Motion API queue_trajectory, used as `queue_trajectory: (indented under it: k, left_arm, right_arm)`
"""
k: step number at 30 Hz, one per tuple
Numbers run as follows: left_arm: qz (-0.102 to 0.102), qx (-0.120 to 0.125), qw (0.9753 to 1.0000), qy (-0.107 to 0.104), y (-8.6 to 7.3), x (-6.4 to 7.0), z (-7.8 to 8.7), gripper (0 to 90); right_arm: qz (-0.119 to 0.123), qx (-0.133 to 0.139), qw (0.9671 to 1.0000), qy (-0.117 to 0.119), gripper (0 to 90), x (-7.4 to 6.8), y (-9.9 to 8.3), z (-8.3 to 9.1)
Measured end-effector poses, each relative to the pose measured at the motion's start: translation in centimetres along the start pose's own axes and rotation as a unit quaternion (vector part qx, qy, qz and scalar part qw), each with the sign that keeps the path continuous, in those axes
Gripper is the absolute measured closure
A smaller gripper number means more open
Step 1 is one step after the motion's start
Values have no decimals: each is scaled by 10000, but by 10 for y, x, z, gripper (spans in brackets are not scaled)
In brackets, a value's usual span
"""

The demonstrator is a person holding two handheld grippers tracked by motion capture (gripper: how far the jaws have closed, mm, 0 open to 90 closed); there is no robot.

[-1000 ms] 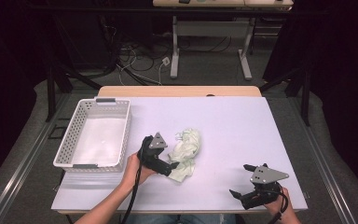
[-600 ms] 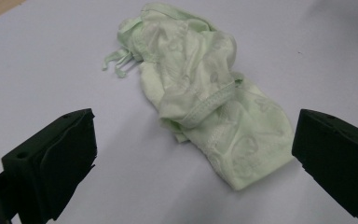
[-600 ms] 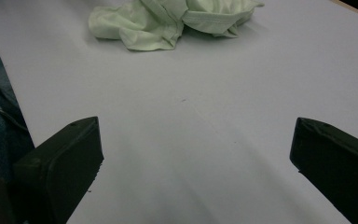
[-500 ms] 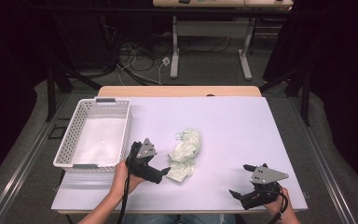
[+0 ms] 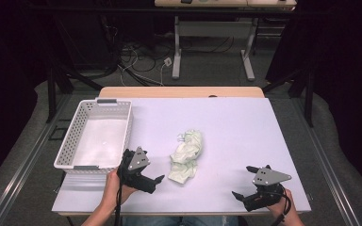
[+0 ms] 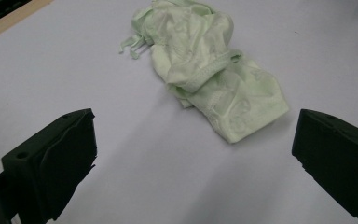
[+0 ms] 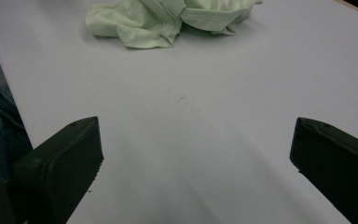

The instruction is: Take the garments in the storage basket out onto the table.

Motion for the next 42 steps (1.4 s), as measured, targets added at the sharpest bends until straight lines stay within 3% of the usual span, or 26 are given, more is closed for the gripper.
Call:
queue_trajectory:
  k: [7, 13, 19, 30, 42]
  left_arm:
    - [64, 26, 10000, 57, -9, 3, 10, 0]
    - [84, 143, 9999, -38, -20, 5, 19, 0]
    - [111, 170, 9998, 41, -27, 5, 28, 0]
    - [327, 311, 9990, 42, -42, 5, 42, 0]
    - [470, 483, 9975, 191, -57, 2, 60, 0]
  right_arm:
    - [25, 6, 10000, -25, 20, -1, 0, -1]
    - [29, 29, 10000, 6, 20, -1, 1, -1]
    - [29, 22, 10000, 26, 20, -2, 1, -1]
    - [32, 56, 10000, -2, 20, -2, 1, 0]
    - [7, 20, 10000, 42, 19, -2, -1, -2]
Point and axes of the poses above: each handheld gripper's, and its own axes: z roughly backward along the jaws, y roughly out of its top, x roughly to its right, the point moved 4 cm from there along -z, roughly forward along the jaws, and after that the axes turned 1 degree about -y, right-handed, at the moved point
